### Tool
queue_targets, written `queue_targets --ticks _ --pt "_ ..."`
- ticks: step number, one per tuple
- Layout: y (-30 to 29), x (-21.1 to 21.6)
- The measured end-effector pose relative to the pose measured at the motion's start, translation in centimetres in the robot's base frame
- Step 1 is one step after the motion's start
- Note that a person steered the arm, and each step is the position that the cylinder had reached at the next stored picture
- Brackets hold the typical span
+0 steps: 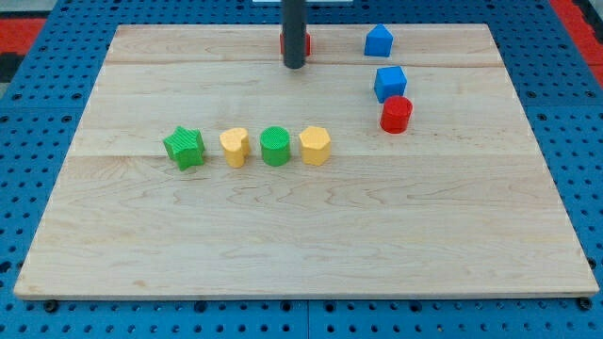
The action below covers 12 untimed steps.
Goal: Push the red star below the blue triangle
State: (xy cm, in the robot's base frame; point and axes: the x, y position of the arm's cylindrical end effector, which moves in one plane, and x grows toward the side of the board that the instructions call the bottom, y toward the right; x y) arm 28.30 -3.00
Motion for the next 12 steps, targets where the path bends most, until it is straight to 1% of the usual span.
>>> queue_targets --ticks 1,2,3,5,6,7,9,10,12 --pt "-6.4 -1.1" --pt "-7.4 -5.7" --pt "-3.4 -7.4" --pt "3.6 -5.7" --pt "5.3 -4.2" --pt "5.1 -3.6" --pt "5.9 -0.5" --pt "6.1 -0.3" --pt "8.6 -0.3"
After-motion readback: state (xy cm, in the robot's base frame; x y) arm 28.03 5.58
